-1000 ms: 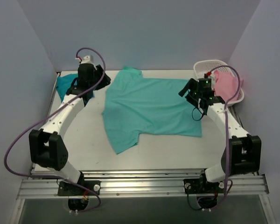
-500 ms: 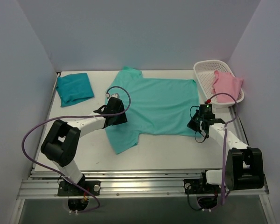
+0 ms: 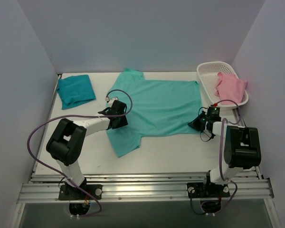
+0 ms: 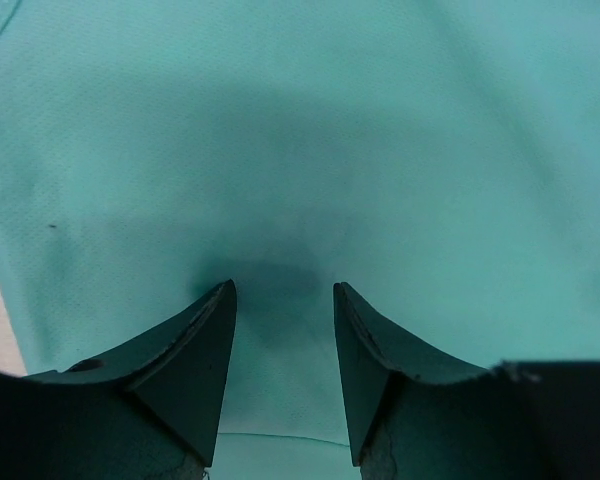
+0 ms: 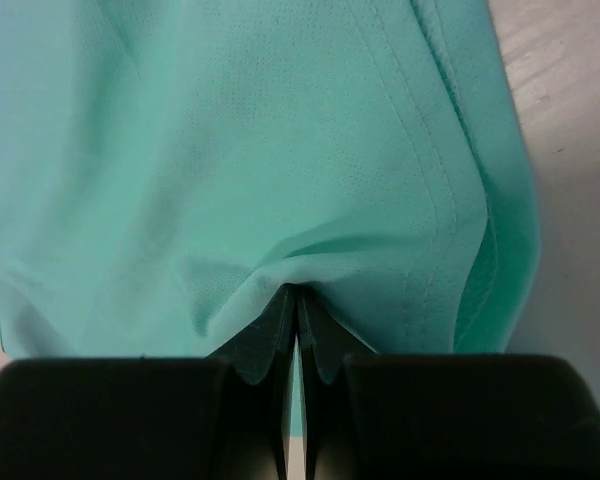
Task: Fold and stack the t-shirts
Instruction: Flatten the tshirt out
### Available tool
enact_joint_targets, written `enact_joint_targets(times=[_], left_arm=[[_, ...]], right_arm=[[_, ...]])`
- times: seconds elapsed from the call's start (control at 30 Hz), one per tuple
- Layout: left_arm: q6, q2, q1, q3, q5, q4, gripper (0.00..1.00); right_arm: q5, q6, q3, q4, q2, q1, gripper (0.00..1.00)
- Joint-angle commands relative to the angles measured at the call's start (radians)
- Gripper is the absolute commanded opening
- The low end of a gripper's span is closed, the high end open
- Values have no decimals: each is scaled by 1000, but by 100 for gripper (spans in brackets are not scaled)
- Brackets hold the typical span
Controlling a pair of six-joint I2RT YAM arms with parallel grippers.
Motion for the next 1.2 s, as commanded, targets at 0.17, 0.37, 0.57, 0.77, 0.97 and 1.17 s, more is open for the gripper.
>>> enact_joint_targets(times=[0.17, 0.37, 0.57, 0.77, 0.97, 1.17], left_arm=[[-67, -28, 42, -50, -90, -95, 53], [-141, -104, 40, -154, -125, -101, 53], [-127, -131, 33, -159, -148, -96, 53], [-69, -143, 25, -3, -153, -153, 53], [21, -253, -18, 185, -188, -225, 54], [2, -445, -39, 78, -224, -285, 56]], right_arm=[[109, -2, -39, -137, 11, -12, 0], [127, -16, -67, -211, -112, -12, 0], [143, -18, -76, -284, -257, -11, 0], [143, -30, -49, -338, -356, 0, 0], [160, -54, 23, -422, -524, 9, 99], [128, -93, 36, -497, -694, 41, 100]])
